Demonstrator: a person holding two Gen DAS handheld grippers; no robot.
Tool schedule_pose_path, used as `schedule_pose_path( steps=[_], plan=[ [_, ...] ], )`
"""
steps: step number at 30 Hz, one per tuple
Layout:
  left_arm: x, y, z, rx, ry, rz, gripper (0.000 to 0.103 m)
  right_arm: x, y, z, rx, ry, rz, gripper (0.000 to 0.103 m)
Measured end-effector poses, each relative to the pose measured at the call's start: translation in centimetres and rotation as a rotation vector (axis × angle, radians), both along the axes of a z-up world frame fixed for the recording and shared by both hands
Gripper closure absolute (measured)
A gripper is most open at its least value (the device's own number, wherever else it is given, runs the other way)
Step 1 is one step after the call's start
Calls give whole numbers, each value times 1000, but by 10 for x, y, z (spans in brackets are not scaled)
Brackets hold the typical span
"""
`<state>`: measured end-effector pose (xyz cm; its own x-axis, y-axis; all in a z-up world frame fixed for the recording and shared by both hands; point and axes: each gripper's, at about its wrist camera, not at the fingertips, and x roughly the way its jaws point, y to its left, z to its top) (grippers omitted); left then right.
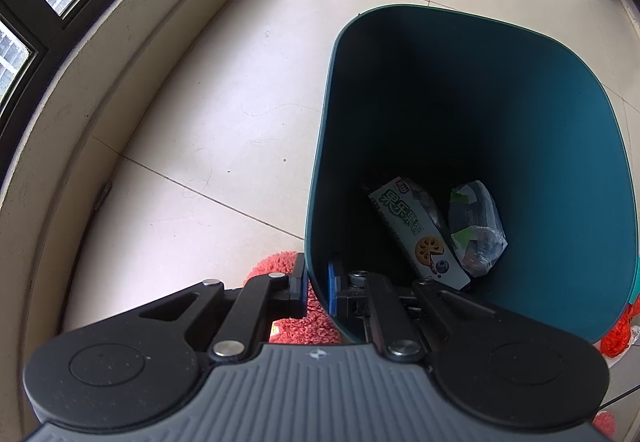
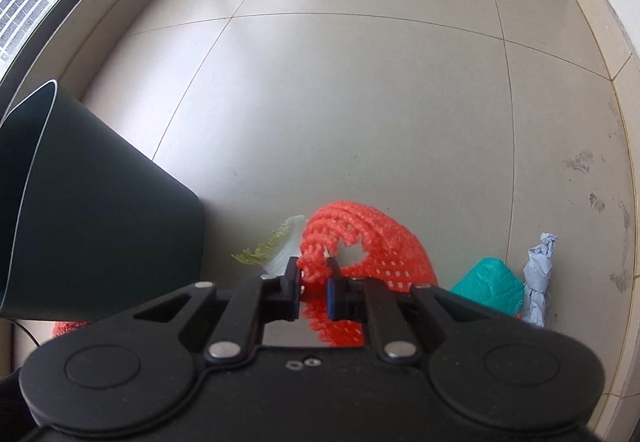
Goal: Collect trash
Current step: 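Carry the orange foam net into the teal bin and release it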
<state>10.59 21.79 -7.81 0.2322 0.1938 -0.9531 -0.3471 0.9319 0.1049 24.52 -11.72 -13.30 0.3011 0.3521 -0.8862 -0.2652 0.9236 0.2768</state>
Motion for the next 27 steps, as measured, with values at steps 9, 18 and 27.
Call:
schedule_pose_path(
  steps=[9, 18, 27],
  plan=[
    [1, 0, 0, -2, -1, -1, 94, -22, 64, 96, 41, -100, 179, 93],
    [0, 1, 1, -16, -4, 8, 94, -36, 150, 140, 84, -159, 375, 93],
    [-2, 5, 2, -35, -14, 8, 94, -31, 227, 115, 83, -115, 511, 93]
  ],
)
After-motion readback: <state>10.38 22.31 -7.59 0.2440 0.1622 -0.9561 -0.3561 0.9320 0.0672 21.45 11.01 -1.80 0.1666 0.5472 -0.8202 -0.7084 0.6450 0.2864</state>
